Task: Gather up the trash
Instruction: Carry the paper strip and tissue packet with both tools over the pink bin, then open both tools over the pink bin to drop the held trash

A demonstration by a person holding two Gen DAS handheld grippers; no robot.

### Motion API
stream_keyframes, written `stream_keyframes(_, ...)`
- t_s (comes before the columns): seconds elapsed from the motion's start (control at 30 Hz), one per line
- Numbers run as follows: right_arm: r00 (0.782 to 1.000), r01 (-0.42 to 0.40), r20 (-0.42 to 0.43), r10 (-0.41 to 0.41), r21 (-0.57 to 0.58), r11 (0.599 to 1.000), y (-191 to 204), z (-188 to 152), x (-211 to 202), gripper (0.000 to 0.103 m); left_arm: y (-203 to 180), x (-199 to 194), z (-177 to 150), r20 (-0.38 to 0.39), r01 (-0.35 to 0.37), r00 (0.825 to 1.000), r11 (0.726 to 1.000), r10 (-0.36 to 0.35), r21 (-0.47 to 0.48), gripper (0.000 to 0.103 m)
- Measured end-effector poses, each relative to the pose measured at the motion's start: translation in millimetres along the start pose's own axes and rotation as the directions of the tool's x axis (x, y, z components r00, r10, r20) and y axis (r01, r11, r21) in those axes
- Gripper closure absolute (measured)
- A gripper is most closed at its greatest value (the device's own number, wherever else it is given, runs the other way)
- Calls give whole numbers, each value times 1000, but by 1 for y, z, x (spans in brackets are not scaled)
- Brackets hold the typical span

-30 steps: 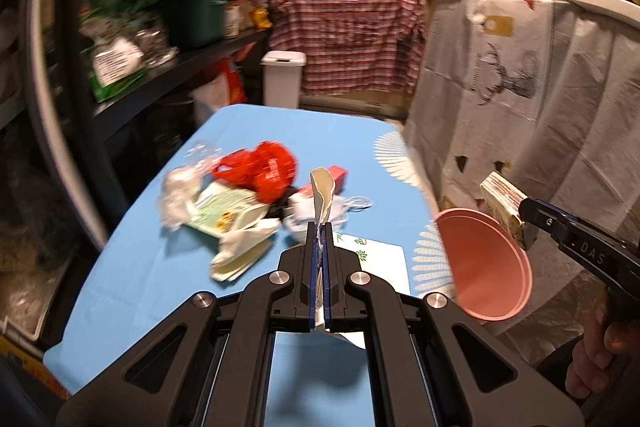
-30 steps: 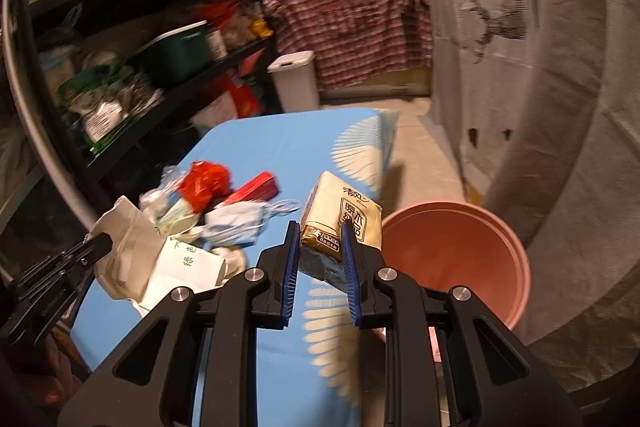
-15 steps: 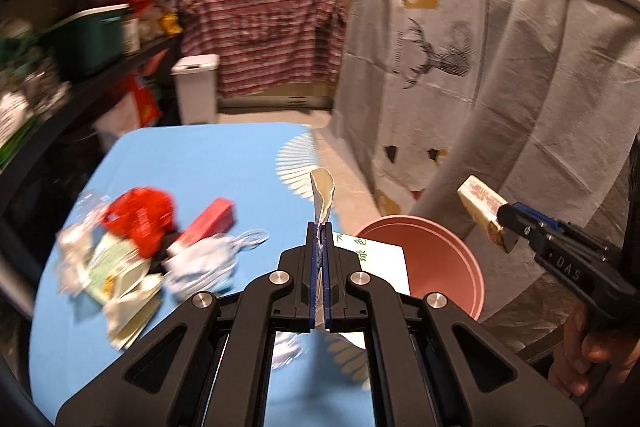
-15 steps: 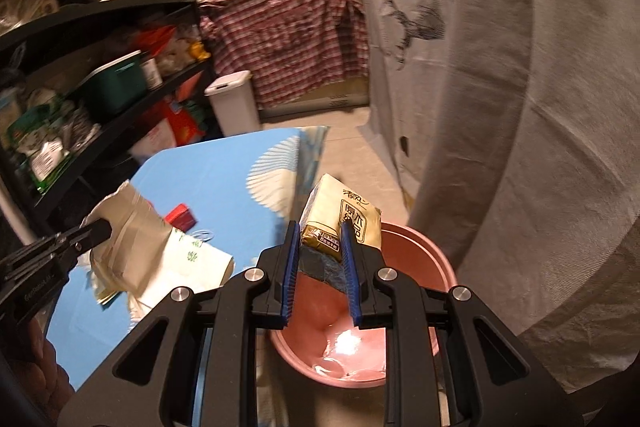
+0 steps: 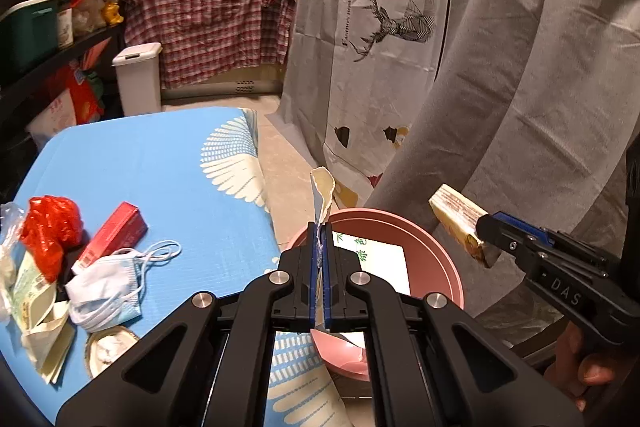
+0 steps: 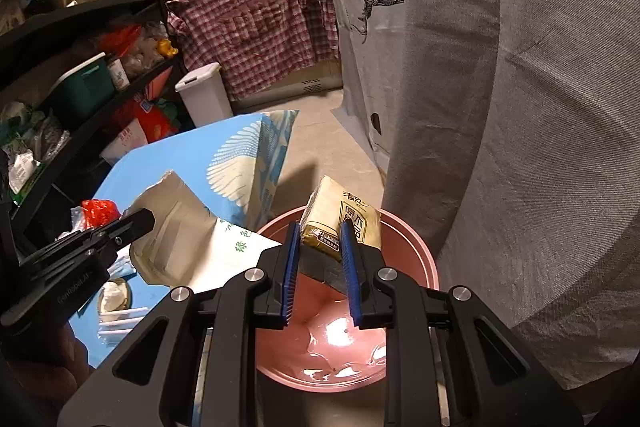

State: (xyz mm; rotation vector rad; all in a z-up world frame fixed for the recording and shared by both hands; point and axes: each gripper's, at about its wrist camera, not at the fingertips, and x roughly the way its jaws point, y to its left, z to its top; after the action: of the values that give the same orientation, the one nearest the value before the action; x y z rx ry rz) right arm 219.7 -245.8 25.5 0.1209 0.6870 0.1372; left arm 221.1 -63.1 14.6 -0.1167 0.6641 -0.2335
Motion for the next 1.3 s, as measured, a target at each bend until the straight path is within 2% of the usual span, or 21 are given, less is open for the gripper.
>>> stream_keyframes(0.43, 999, 17, -31, -18, -33, 999, 6, -2, 13, 82, -5, 30, -4, -62, 37, 997, 999, -36, 20, 101)
stream_keyframes(0.53, 999, 26, -45, -28, -32, 999, 4, -3, 17, 78, -7, 36, -4, -76, 34, 997, 999, -32, 30, 100)
stream_keyframes(0.63, 997, 51, -52, -53, -23, 998, 2, -3, 20, 77, -5, 38, -4, -76, 25, 997, 1000, -23, 17, 81)
stream_keyframes(0.67, 997, 49, -55, -50, -16, 999, 1, -3, 21, 75, -3, 37, -4, -75, 25, 997, 1000, -24, 13, 76)
stream_keyframes(0.77, 997, 57, -48, -58, -13, 998, 0, -3, 20, 66, -2, 34, -3, -69, 19, 997, 1000, -18, 15, 75)
stream_keyframes(1.03, 998, 62, -18, -62, -20, 998, 1, -3, 13, 66, 6, 19, 1, -49, 0, 999, 1000, 0, 12, 75)
stream_keyframes(1.3, 996, 72, 62, -69, -52, 996, 13, -5, -3, 66, 18, -19, 4, 2, -14, 1000, 1000, 14, 6, 75)
